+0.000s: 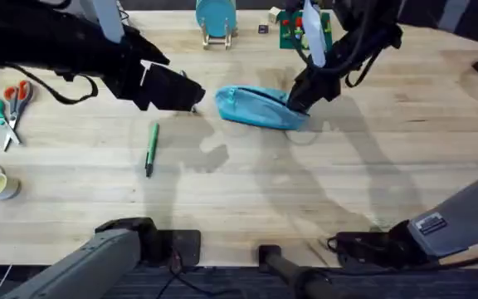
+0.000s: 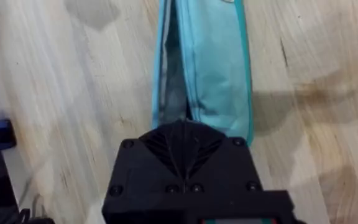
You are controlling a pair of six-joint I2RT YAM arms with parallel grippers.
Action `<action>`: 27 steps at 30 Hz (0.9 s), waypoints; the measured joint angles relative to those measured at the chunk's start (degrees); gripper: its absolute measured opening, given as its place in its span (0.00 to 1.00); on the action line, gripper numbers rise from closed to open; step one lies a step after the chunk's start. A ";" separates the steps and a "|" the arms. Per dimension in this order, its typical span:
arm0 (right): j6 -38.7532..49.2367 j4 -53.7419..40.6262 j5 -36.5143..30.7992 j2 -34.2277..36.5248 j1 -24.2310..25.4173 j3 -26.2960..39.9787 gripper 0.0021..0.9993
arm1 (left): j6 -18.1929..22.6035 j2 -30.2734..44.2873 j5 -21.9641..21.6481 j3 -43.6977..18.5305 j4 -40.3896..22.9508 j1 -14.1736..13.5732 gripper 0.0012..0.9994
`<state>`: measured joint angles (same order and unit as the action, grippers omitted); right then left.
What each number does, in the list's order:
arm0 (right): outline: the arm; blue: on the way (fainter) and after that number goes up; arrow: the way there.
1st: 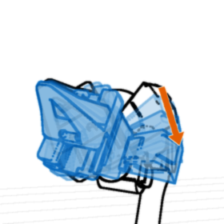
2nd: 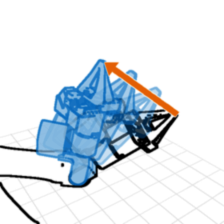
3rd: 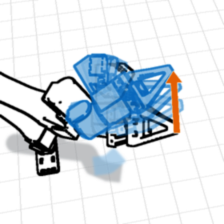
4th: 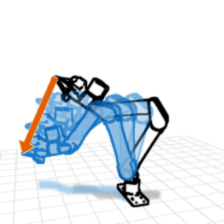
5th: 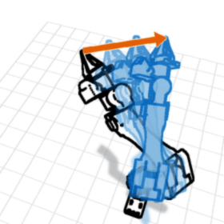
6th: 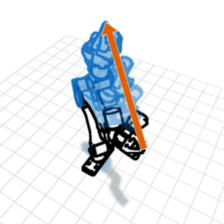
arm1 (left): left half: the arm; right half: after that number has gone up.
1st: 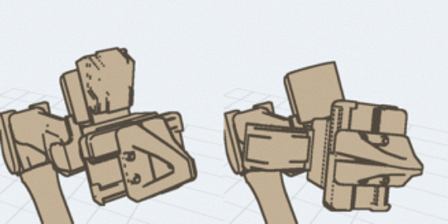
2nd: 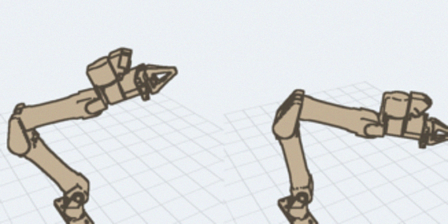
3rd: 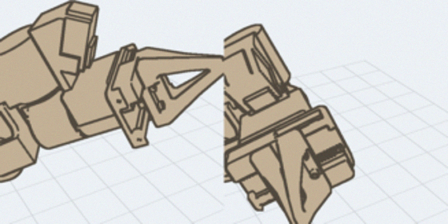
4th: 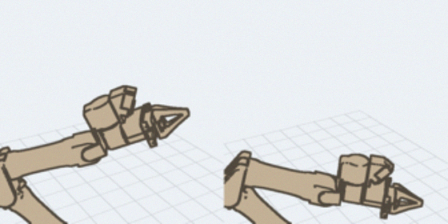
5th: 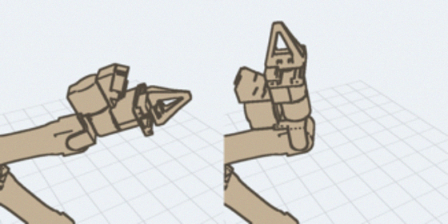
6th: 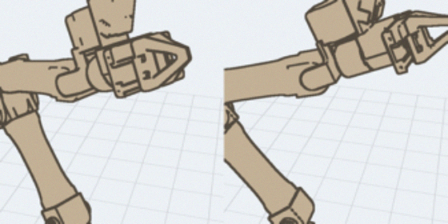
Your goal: Unzip the bag, pick up the pens from the table one at a time and place them inside, then zip the bag closed.
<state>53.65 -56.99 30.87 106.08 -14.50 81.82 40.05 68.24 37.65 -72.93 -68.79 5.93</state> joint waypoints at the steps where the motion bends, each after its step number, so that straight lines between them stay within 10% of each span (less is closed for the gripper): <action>1: 0.00 0.02 0.00 0.00 0.00 0.00 0.03 | 0.00 0.01 0.00 0.00 0.02 0.00 0.99; 13: -0.02 0.02 0.00 0.00 0.00 0.00 0.03 | 0.00 -0.02 0.00 0.00 0.00 0.00 0.99; 15: -0.14 -0.02 0.01 0.00 0.00 0.00 0.17 | 0.00 -0.01 0.00 0.00 0.00 0.00 0.99; 20: -0.48 0.00 0.00 0.00 -0.07 0.00 0.91 | 0.00 -0.02 0.00 0.00 0.00 0.00 0.99; 27: -0.72 -0.02 0.00 0.00 -0.17 0.00 1.00 | 0.00 0.01 -0.02 0.00 0.02 0.00 0.99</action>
<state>52.93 -57.01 30.87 106.08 -14.68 81.82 40.05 68.25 37.63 -72.93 -68.78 5.93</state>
